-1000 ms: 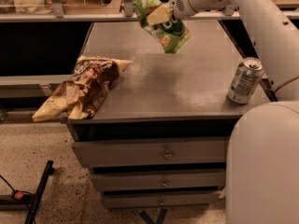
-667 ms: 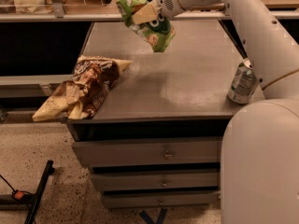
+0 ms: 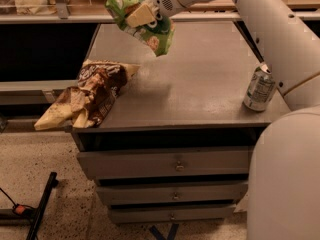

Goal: Move green rice chip bag near brown chip bag

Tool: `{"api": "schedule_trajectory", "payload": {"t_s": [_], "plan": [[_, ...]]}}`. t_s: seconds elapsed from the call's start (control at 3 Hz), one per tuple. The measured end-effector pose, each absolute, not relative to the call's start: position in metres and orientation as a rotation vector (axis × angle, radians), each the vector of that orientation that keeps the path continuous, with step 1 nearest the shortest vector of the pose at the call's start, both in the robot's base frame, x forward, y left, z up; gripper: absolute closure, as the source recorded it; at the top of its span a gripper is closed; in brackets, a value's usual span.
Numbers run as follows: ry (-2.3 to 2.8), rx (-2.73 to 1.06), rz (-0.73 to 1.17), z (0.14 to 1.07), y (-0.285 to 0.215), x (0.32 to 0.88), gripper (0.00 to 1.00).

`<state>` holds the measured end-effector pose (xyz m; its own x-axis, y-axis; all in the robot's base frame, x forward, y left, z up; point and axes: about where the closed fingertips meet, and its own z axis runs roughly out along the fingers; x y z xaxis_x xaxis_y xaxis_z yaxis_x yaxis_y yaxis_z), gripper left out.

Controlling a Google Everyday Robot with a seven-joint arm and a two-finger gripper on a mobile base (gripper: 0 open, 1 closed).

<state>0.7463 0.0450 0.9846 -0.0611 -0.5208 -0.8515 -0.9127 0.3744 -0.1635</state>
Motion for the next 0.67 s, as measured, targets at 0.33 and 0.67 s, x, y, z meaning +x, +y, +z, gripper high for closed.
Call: {"api": "schedule_trajectory", "payload": {"t_s": [0.33,0.67], "plan": [[1.722,-1.285,0.539,0.9795,0.0495,0.7445,0.12],[1.723,-1.289,0.543,0.9775,0.0523,0.7445,0.0]]}}
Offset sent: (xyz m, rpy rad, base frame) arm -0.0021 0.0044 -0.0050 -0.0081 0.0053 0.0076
